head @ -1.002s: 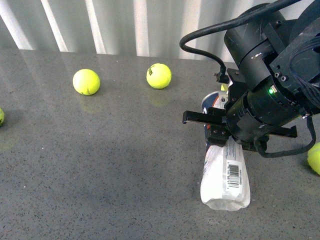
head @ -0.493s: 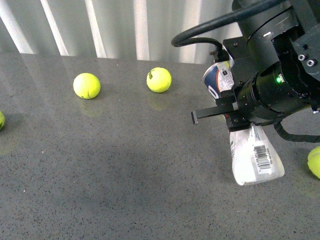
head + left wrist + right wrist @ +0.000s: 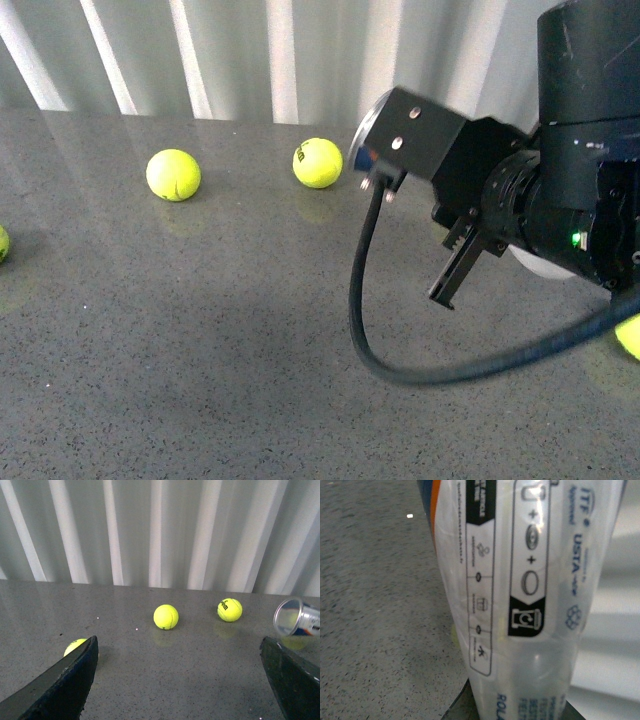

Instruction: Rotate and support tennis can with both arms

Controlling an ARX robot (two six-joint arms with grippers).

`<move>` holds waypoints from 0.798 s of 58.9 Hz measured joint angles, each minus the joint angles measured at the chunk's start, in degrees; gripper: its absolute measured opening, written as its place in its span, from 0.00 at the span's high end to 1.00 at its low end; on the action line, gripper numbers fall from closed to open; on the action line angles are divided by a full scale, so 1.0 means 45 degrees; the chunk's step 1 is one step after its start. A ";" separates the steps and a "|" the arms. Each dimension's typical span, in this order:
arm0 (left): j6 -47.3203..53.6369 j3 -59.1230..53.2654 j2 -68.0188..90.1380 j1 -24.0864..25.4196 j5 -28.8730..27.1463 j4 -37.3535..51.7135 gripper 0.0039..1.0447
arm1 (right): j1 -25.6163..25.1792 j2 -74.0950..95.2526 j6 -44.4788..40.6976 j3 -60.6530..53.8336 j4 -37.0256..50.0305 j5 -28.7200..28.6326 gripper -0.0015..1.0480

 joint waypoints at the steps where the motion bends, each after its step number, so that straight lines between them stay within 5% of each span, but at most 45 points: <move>1: 0.0000 0.0000 0.0000 0.0000 0.0000 0.0000 0.06 | 0.0053 0.0136 -0.0437 0.0029 0.0005 -0.0189 0.95; 11: 0.0000 0.0000 0.0000 0.0000 0.0000 0.0000 0.06 | 0.0743 0.1545 -0.2118 0.1025 0.0180 -0.1049 0.95; 47: 0.0000 0.0000 0.0000 0.0000 0.0005 0.0000 0.06 | 0.2200 0.5076 -0.1666 0.5323 -0.1292 -0.0568 0.95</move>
